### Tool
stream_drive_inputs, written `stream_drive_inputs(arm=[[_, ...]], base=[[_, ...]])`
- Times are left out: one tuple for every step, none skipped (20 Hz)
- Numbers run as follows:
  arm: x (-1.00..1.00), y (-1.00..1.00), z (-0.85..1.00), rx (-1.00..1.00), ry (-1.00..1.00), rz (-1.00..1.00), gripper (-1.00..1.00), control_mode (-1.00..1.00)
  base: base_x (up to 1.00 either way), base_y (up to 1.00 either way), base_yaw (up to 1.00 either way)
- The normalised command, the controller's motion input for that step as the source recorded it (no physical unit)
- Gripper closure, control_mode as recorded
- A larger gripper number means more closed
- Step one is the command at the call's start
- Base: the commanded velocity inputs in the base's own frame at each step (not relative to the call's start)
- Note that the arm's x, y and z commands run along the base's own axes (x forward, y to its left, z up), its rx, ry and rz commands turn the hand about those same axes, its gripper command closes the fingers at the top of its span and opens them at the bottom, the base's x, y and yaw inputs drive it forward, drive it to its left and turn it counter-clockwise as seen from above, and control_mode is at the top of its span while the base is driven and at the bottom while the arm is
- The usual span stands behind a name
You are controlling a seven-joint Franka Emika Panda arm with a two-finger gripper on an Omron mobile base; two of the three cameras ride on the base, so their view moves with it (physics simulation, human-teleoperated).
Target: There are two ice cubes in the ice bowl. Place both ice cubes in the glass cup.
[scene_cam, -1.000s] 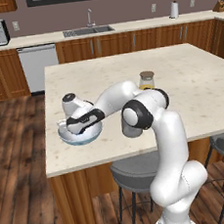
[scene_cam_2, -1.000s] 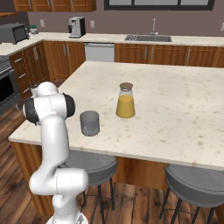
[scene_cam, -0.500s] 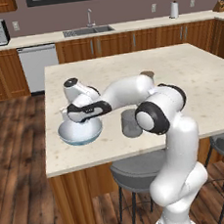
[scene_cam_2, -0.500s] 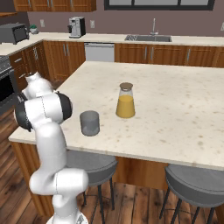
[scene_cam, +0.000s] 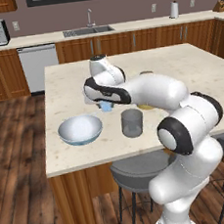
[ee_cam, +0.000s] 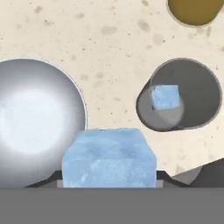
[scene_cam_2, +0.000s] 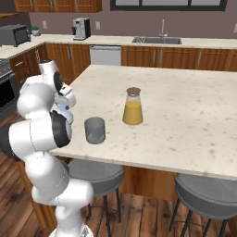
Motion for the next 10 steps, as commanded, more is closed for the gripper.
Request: stream_drive_inputs(arm=[[-0.32, -1.00, 0.25, 0.05, 0.19, -0.09, 1.00, -1.00], [-0.36, -1.00, 0.20, 0.04, 0.18, -0.08, 1.00, -1.00], [-0.34, -1.00, 0.18, 0.03, 0.17, -0.07, 1.00, -1.00], [-0.29, -1.00, 0.09, 0.01, 0.17, -0.06, 1.00, -1.00], [-0.25, -1.00, 0.00, 0.00, 0.17, -0.06, 1.00, -1.00], [-0.16, -1.00, 0.00, 0.00, 0.17, -0.07, 1.00, -1.00], [0.00, -1.00, -0.04, 0.00, 0.21, -0.10, 1.00, -1.00], [0.00, -1.00, -0.07, 0.00, 0.20, -0.09, 1.00, -1.00], [0.00, -1.00, -0.09, 0.00, 0.22, -0.09, 1.00, -1.00], [0.00, -1.00, -0.06, 0.00, 0.21, -0.09, 1.00, -1.00]], base=[[0.00, 0.00, 0.00], [0.00, 0.00, 0.00], [0.00, 0.00, 0.00], [0.00, 0.00, 0.00], [0.00, 0.00, 0.00], [0.00, 0.00, 0.00], [0.00, 0.00, 0.00], [0.00, 0.00, 0.00], [0.00, 0.00, 0.00], [0.00, 0.00, 0.00]])
